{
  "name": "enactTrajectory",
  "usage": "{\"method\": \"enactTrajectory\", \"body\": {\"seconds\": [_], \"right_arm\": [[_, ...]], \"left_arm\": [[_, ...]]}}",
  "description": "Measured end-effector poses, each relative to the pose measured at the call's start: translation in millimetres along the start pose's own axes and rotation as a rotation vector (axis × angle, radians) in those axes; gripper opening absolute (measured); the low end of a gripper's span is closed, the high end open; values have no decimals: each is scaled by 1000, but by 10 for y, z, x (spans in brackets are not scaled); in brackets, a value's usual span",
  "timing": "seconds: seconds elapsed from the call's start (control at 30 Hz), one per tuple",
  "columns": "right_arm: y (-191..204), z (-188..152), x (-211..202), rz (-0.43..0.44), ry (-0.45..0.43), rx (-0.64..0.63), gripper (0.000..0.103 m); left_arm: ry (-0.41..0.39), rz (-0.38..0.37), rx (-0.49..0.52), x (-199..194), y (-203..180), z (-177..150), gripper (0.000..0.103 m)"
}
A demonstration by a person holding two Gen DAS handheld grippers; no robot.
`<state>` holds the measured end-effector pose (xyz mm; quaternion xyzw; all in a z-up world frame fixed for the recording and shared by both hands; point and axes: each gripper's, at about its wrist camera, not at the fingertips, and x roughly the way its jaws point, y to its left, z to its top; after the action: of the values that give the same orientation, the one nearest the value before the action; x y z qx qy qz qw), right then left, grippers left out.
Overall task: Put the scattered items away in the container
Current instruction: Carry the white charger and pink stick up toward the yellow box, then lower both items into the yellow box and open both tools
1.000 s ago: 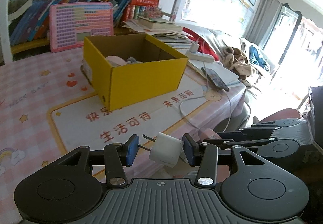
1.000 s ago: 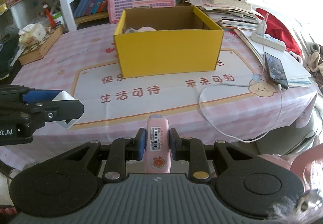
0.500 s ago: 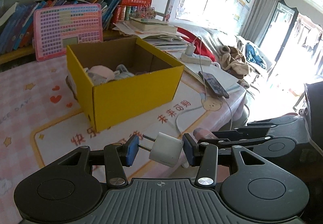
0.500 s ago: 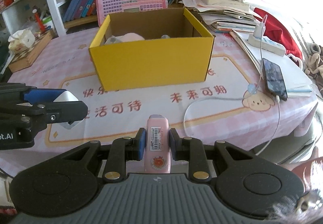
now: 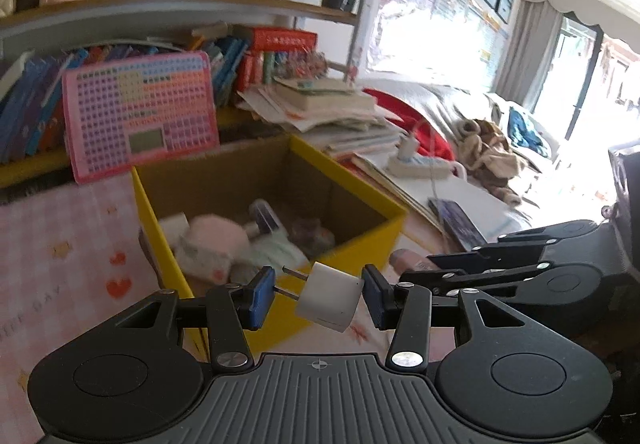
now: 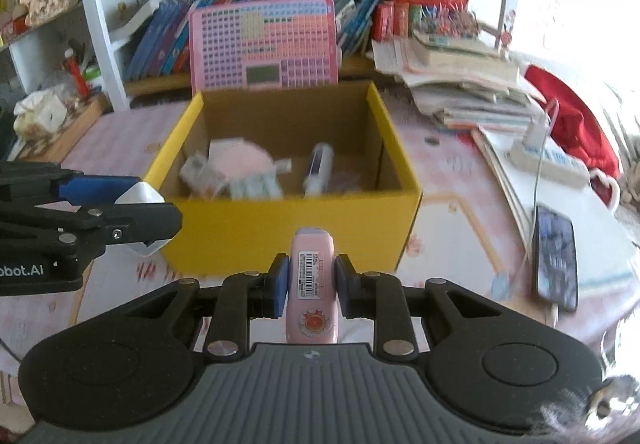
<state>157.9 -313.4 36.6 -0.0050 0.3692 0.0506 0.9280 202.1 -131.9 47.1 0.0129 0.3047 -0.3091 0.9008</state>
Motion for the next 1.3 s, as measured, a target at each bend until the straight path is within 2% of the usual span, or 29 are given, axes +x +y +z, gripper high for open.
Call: {"method": "enactTrajectory", "body": {"seconds": [0.3,0.47,0.53,0.77,0.93,1.1,1.13,1.2,1.3], "right_arm": [[-229,691,435,49,-100,-61,23],[-227,1038,941,122,-52,-113,23],[-185,1120,1131,123,-41,-144,23],[-97,1257,1714,174,77,-181,23],[-34,1265,1902,211,140,-188,23],[-33,1273,1957,202,140,-180,25],[-43,1276,1948,206,134,-178,30],[-56,1285,1928,213,123,-173,35],[-55,1289,1897,213,117,-174,35]], "left_arm": [[-8,103,37,432,78,337,46],[66,130,74,831,97,447,46],[96,140,92,975,91,474,46],[166,170,101,1288,130,486,46],[194,185,76,1421,179,470,46],[165,225,49,1413,202,485,49],[157,228,42,1399,212,480,55],[145,237,23,1351,232,468,56],[136,250,7,1291,224,466,58]]}}
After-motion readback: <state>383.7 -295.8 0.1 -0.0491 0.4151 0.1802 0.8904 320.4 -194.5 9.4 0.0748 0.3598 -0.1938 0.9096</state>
